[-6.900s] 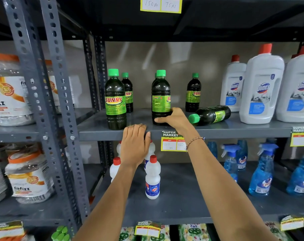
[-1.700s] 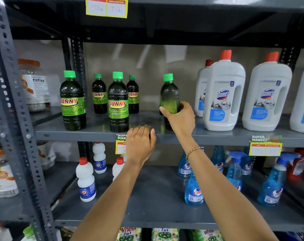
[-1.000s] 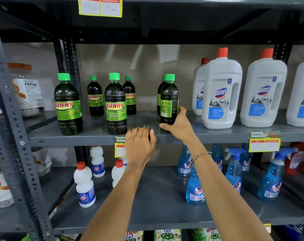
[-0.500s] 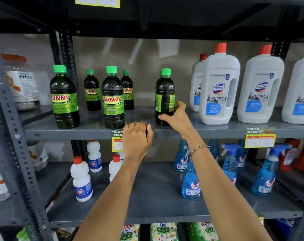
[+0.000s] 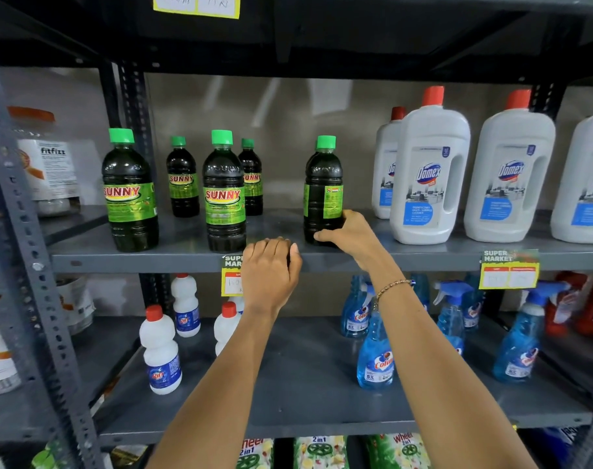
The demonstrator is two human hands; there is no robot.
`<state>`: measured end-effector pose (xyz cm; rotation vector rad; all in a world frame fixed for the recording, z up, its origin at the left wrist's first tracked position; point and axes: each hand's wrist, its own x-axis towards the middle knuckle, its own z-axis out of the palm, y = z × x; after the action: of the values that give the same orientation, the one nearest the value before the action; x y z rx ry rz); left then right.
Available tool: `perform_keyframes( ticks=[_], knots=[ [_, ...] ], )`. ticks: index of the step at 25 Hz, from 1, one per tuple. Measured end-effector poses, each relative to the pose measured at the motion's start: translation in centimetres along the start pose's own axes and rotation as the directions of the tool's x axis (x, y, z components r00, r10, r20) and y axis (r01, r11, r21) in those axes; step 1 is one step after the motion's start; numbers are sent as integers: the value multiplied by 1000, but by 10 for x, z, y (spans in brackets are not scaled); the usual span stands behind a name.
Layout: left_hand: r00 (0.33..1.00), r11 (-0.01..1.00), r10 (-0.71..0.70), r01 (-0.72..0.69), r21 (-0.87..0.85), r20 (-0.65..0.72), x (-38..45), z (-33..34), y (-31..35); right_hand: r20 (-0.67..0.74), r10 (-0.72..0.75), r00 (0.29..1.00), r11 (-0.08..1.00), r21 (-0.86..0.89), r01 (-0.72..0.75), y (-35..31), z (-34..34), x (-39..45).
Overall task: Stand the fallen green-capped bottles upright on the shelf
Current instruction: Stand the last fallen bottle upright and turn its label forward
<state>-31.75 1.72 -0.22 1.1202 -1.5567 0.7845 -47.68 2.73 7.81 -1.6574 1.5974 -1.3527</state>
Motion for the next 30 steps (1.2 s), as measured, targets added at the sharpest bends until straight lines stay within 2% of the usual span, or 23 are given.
perform_keyframes(
  ticks=[4,8,10,14,18,22,26,30],
  knots=[
    [1000,1000,5,-6,-29,-24,0,0,-2,-131,-58,990,997,-62,50,-5,6,-11],
    [999,999,13,-16,-52,-41,1,0,-3,63,-19,998,999,49,16,-9,0,-7],
    [999,999,13,-15,-50,-46,0,0,-2,85,6,996,997,77,-12,-7,-3,-7],
    [1000,999,13,-14,-45,-19,0,-1,-3,-93,-21,995,993,-119,9,-2,9,-3],
    [1000,999,6,-6,-46,7,0,-1,-3,-4,30,1000,996,-82,-30,-1,6,3],
    [1000,999,17,-18,-52,-18,0,-3,-2,-124,-46,991,979,-204,20,1,12,-1],
    [1000,998,20,-21,-62,-17,1,-6,-1,-24,4,1000,986,-166,-7,0,9,4],
    [1000,998,23,-24,-55,-8,1,-8,0,-134,-100,986,961,-271,61,1,14,-8]
  ],
)
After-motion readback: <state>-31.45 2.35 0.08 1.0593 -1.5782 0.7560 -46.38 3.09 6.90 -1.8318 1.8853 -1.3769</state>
